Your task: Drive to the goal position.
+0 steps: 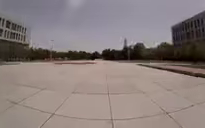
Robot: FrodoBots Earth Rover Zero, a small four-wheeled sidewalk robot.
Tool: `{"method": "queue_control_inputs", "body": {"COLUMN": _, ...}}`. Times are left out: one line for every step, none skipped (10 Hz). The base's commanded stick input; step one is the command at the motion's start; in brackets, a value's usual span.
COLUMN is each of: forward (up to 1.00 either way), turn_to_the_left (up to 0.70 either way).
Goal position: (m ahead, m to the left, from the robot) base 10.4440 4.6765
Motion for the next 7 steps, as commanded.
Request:
{"method": "queue_control_inputs", "body": {"forward": 0.0, "turn_to_the_left": 0.98}}
{"method": "queue_control_inputs", "body": {"forward": 0.0, "turn_to_the_left": 0.98}}
{"method": "queue_control_inputs", "body": {"forward": 0.0, "turn_to_the_left": 0.98}}
{"method": "queue_control_inputs", "body": {"forward": 0.0, "turn_to_the_left": 0.98}}
{"method": "queue_control_inputs", "body": {"forward": 0.0, "turn_to_the_left": 0.98}}
{"method": "queue_control_inputs", "body": {"forward": 0.0, "turn_to_the_left": 0.98}}
{"method": "queue_control_inputs", "body": {"forward": 0.0, "turn_to_the_left": 0.98}}
